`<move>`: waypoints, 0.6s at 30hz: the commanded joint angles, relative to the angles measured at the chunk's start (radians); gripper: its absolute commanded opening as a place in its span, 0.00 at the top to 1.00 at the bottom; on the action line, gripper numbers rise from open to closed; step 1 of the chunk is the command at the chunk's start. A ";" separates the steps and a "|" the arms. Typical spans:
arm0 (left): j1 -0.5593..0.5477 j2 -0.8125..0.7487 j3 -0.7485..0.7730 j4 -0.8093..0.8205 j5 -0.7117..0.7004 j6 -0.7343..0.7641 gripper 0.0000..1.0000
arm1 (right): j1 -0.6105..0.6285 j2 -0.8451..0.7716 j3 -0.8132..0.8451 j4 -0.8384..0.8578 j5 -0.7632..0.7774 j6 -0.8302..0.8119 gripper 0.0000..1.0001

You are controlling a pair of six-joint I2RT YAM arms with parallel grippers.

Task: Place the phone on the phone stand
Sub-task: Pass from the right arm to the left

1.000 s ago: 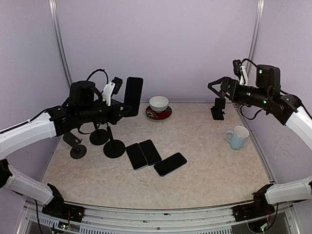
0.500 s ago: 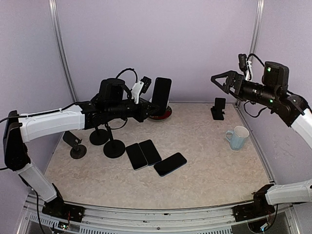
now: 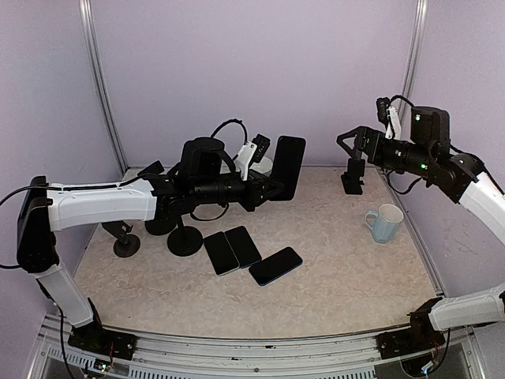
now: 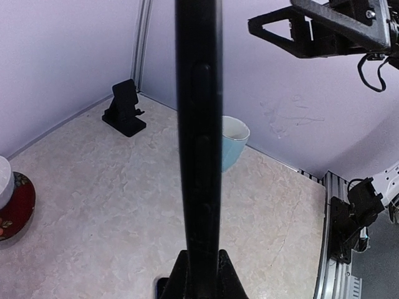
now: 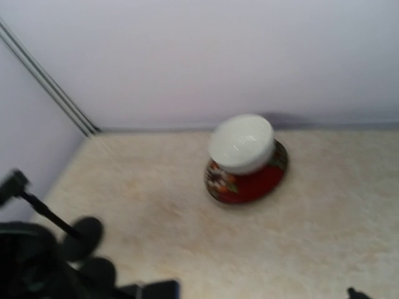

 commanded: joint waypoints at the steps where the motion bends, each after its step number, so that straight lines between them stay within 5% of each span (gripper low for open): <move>1: -0.032 0.031 0.029 0.094 -0.056 -0.036 1.00 | 0.052 0.043 0.003 -0.047 0.100 -0.086 0.00; 18: -0.168 0.145 0.074 0.079 -0.277 -0.044 1.00 | 0.181 0.159 0.057 -0.054 0.103 -0.061 0.00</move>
